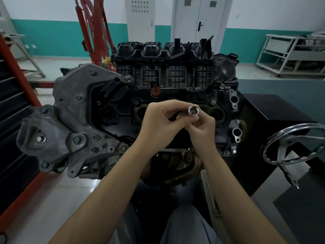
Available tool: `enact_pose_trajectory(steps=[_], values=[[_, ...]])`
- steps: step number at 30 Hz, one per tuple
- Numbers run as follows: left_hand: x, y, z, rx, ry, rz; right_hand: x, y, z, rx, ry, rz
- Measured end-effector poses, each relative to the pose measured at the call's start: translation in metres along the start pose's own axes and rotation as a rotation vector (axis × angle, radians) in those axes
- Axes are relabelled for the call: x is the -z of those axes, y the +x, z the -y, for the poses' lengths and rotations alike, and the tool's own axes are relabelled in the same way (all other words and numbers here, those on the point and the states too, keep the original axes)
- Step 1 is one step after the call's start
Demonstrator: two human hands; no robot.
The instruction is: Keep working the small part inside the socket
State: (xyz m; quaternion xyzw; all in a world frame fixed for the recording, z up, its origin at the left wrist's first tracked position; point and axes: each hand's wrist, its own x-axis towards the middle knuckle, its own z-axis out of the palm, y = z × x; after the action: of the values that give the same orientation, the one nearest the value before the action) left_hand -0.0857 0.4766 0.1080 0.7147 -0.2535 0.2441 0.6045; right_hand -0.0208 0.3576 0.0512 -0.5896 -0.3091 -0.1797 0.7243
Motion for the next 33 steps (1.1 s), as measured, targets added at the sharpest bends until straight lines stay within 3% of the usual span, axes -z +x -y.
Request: enact_pose_trajectory(steps=[3, 9, 14, 21, 27, 33], values=[[-0.0008, -0.0006, -0.0004, 0.008, -0.027, 0.042, -0.0011, 0.0012, 0.0005, 0.007, -0.006, -0.02], [-0.0046, 0.0005, -0.0041, -0.023, 0.049, -0.047, -0.0025, 0.0001, -0.0002, 0.005, 0.032, -0.043], [0.002, -0.0004, -0.0022, -0.015, -0.047, 0.026, -0.0015, -0.0001, 0.001, -0.01, -0.01, -0.021], [-0.0022, -0.0027, 0.0013, -0.019, 0.1, -0.056, -0.0042, -0.0008, 0.0024, -0.003, -0.001, -0.048], [-0.0018, -0.0044, -0.002, -0.026, 0.054, 0.042, -0.0025, -0.0001, 0.0056, -0.008, -0.028, -0.002], [-0.0059, -0.0021, -0.0023, -0.063, 0.134, -0.048, -0.0039, -0.0008, 0.0067, -0.002, 0.0, -0.02]])
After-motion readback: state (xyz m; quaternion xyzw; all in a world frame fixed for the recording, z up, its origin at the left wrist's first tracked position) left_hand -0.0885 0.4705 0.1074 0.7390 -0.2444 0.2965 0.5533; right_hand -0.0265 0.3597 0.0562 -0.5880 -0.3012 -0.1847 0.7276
